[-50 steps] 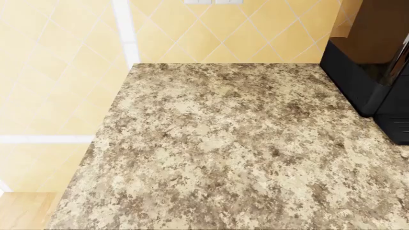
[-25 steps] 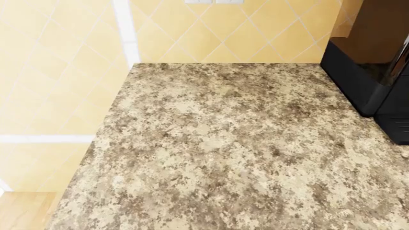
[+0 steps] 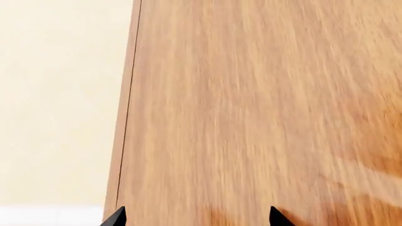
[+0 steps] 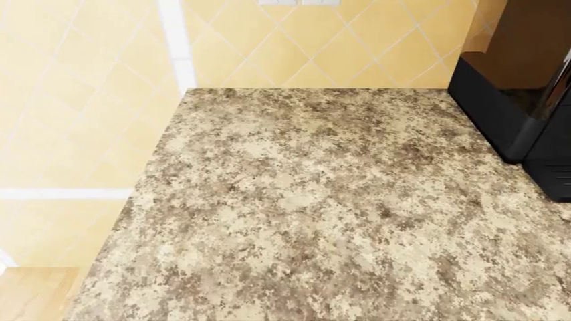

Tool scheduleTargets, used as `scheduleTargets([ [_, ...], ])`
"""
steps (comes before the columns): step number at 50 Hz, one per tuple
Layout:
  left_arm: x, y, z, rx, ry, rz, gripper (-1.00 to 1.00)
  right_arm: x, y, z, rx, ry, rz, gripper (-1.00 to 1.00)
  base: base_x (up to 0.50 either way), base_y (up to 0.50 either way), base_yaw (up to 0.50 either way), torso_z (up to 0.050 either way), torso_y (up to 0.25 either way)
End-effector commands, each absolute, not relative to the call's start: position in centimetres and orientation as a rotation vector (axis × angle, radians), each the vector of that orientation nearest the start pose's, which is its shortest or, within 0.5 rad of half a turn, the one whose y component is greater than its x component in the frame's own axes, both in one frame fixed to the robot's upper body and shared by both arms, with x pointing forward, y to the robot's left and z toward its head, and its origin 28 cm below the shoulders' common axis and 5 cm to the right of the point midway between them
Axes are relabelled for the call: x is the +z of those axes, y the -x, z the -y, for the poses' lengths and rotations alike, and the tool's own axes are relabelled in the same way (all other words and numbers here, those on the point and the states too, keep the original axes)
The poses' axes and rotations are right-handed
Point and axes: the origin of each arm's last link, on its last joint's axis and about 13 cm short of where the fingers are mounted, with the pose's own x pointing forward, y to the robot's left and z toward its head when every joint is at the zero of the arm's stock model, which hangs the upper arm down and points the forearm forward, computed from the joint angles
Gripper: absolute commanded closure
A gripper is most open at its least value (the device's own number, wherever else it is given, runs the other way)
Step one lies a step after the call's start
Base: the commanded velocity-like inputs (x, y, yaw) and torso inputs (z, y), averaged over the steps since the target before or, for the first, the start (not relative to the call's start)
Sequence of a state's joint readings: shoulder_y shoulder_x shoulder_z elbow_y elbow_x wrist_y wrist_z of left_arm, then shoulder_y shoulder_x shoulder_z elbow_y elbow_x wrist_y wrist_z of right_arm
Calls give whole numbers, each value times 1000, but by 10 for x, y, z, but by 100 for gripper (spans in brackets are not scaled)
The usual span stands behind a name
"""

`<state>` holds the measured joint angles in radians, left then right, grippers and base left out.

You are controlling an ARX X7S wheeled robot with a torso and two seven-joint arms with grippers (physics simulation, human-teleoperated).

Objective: Pick the peach, ginger from the counter and place them in the cabinet. Then close the cabinet.

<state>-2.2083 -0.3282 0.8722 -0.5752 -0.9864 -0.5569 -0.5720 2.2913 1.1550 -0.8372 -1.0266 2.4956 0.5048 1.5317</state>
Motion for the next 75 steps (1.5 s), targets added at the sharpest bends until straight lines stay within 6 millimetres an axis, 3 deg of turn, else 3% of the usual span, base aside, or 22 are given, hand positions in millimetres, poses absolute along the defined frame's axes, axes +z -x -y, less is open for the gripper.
scheduleTargets([
  [1,541,-340,-217,353,-204,572,-100,362,-51,118,74,178,470,-100,0,0,0,11,0],
  [9,537,-350,-217,399,-290,504,-100,361,-52,119,72,174,466,-100,0,0,0,1,0],
  [31,495,-375,-229,534,-425,369,-100,359,-54,120,73,166,458,-100,0,0,0,0,0],
  [49,522,-359,-222,428,-280,472,-100,360,-51,121,75,160,474,-100,0,0,0,0,0],
  [55,529,-315,-221,303,-115,549,-100,358,-50,121,81,166,494,-100,0,0,0,0,0],
  [65,513,-243,-222,203,-34,686,-100,358,-53,119,73,181,448,-100,-304,-1,0,0,0],
  [75,488,-212,-222,156,-41,742,-100,357,-54,118,74,196,448,-100,-500,-2,0,0,0],
])
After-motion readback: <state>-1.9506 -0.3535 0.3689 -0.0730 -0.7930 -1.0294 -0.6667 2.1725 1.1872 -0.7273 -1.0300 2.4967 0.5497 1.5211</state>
